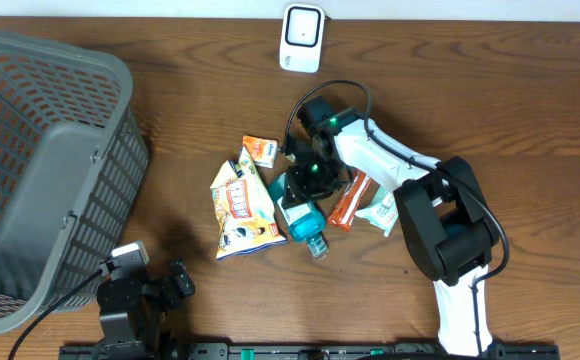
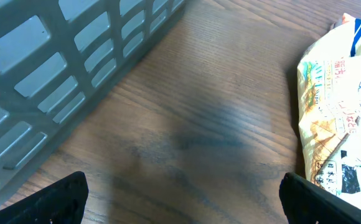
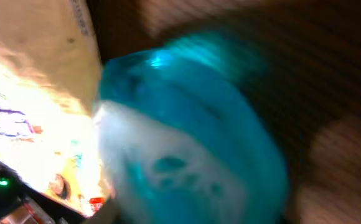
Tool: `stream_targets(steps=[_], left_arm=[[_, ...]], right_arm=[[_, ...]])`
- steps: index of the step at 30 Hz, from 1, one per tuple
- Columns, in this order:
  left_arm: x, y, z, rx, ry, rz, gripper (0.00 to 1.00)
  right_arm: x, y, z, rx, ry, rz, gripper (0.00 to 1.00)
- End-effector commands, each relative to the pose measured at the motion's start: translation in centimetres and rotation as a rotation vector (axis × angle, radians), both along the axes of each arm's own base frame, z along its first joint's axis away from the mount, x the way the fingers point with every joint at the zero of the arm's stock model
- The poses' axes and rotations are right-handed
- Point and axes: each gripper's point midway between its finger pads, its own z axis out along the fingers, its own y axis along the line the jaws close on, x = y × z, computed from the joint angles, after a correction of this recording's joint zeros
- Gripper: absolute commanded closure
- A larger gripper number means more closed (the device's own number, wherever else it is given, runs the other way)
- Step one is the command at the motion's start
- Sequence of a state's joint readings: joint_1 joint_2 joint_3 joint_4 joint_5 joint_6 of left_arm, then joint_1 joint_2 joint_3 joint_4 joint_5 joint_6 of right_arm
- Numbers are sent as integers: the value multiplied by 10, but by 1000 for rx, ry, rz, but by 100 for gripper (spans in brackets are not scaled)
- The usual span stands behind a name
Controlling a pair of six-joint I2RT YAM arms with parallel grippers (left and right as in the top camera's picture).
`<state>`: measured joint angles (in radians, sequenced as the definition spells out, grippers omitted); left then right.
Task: Scan the item barcode
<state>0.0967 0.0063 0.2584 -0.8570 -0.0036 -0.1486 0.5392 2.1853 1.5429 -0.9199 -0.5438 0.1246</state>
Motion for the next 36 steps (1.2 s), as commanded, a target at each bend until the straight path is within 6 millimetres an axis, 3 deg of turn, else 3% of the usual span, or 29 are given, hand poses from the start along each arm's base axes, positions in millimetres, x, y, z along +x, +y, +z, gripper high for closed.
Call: stream_targets(steps=[1,5,9,14,17,21,27,36], left_arm=[[-9,1,-15,15,64,-2,2],[-9,1,-15,15,64,-2,2],[-9,1,-15,15,64,-2,2],[-9,1,-15,15,64,-2,2],[-9,1,-15,15,64,-2,2],[-9,1,-15,15,64,-2,2],[-9,1,-15,15,64,-2,2],[-9,1,-15,15,64,-2,2]], right_arm=[[20,-48,-38,-316,-69,-106,76],[36,-70,-28,-470,-133,-161,77],[51,-80,-15,-538,-195,-166,76],[61,-92,-12,-607,-255,-169,70],[61,-91,-12,-606,-256,-167,67],[58,-86,-12,-604,-260,-153,55],[56,-78,-7,-578,-248,-148,49],[56,-67,5,-529,-222,-150,50]])
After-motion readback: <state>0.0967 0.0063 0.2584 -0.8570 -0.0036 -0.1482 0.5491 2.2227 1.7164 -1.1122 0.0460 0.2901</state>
